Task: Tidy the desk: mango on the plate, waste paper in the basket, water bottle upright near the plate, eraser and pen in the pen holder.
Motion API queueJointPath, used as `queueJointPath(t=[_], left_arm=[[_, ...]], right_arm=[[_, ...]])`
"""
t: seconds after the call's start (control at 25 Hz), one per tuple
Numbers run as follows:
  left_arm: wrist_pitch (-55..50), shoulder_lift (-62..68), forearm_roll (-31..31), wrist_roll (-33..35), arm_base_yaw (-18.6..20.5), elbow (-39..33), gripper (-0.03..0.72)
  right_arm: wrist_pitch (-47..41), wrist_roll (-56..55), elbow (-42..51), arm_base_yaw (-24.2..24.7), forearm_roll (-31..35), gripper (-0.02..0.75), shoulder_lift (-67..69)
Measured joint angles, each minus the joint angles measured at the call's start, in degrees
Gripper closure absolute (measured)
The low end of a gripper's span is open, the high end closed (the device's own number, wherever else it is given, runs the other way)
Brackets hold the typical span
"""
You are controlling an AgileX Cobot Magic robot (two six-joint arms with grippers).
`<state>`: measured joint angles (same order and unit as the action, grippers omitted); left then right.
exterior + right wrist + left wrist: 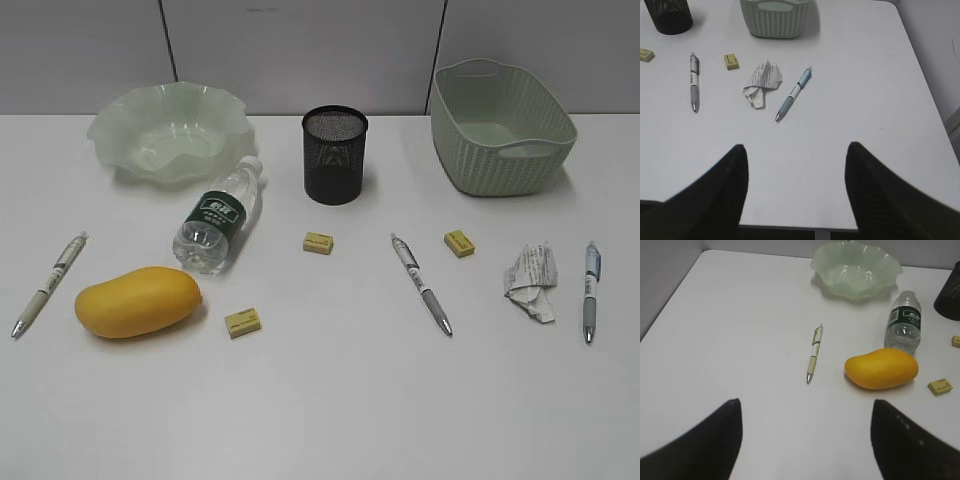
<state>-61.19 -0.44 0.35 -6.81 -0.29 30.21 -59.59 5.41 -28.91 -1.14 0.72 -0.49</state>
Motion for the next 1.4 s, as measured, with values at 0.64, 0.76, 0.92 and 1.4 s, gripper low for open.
queueJointPath(t=[0.64, 0.76, 0.92, 1.4], left_arm=[[0.0, 0.0, 0.0, 0.0, 0.0, 0.0, 0.088], [0.0, 0.0, -0.4, 0.0, 0.0, 0.0, 0.106], [0.2, 0.6, 0.3, 0.0, 0.0, 0.1, 0.112], [14.5, 25.3, -1.6, 5.2, 0.0, 4.1, 0.114]], right_arm=[[0.0, -0.1, 0.0, 0.0, 0.0, 0.249, 0.0], [0.0, -0.1, 0.0, 0.0, 0.0, 0.249, 0.0], [0.0, 0.0, 0.0, 0.0, 0.0, 0.249, 0.0], [0.0, -0.1, 0.0, 0.0, 0.0, 0.269, 0.0]])
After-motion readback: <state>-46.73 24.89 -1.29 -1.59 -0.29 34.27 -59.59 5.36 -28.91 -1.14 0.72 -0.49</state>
